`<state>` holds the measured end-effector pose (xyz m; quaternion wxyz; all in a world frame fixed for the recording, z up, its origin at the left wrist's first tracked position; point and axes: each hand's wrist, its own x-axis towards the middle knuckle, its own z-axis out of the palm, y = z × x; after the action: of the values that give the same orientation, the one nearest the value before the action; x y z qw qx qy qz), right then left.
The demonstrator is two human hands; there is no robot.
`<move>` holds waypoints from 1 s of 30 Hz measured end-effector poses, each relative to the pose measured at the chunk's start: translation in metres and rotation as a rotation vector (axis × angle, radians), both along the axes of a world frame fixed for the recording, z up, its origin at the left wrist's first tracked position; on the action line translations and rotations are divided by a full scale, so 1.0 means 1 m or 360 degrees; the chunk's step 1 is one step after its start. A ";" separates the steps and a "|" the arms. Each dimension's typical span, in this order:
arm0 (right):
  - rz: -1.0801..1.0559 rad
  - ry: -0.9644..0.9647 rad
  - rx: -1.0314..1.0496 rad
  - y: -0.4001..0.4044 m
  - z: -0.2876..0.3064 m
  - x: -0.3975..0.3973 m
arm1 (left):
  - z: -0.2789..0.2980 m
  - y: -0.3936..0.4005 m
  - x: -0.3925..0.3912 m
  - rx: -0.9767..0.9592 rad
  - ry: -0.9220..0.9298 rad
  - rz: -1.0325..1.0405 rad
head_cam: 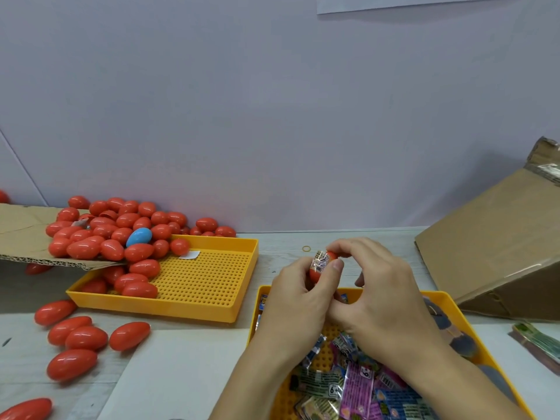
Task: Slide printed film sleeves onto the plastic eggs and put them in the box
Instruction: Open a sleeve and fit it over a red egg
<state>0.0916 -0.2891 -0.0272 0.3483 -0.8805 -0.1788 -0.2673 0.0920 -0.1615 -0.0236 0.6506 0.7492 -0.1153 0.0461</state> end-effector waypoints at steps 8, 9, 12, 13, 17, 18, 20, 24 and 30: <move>0.0070 -0.0027 0.0095 0.002 -0.001 -0.001 | -0.002 0.001 0.001 -0.0039 -0.0004 0.0004; 0.0096 -0.0033 0.0080 0.002 0.000 -0.001 | -0.003 0.001 0.001 -0.0057 -0.0023 0.0011; 0.0157 -0.0043 0.0021 0.003 0.001 -0.002 | -0.006 0.002 0.004 -0.0058 -0.0057 0.0006; 0.0162 -0.0052 0.0021 0.003 0.001 -0.002 | -0.006 0.003 0.004 -0.0033 -0.0056 0.0000; 0.0241 -0.0049 0.0078 0.004 0.003 -0.002 | -0.007 0.003 0.004 -0.0035 -0.0058 -0.0008; 0.0262 -0.0042 0.0099 0.004 0.003 -0.002 | -0.006 0.003 0.004 -0.0058 -0.0067 -0.0008; 0.0286 -0.0025 0.0148 0.004 0.004 -0.001 | -0.006 0.001 0.004 -0.0113 -0.0067 -0.0025; 0.0317 -0.0005 0.0141 0.003 0.005 -0.002 | -0.006 0.002 0.003 -0.0243 0.0014 -0.0071; 0.0285 -0.0034 0.0126 0.004 0.006 -0.004 | -0.006 0.001 0.004 -0.0403 0.0111 -0.0082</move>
<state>0.0877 -0.2847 -0.0213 0.4032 -0.8437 -0.2497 -0.2514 0.0960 -0.1606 -0.0301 0.7446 0.6590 -0.1050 0.0175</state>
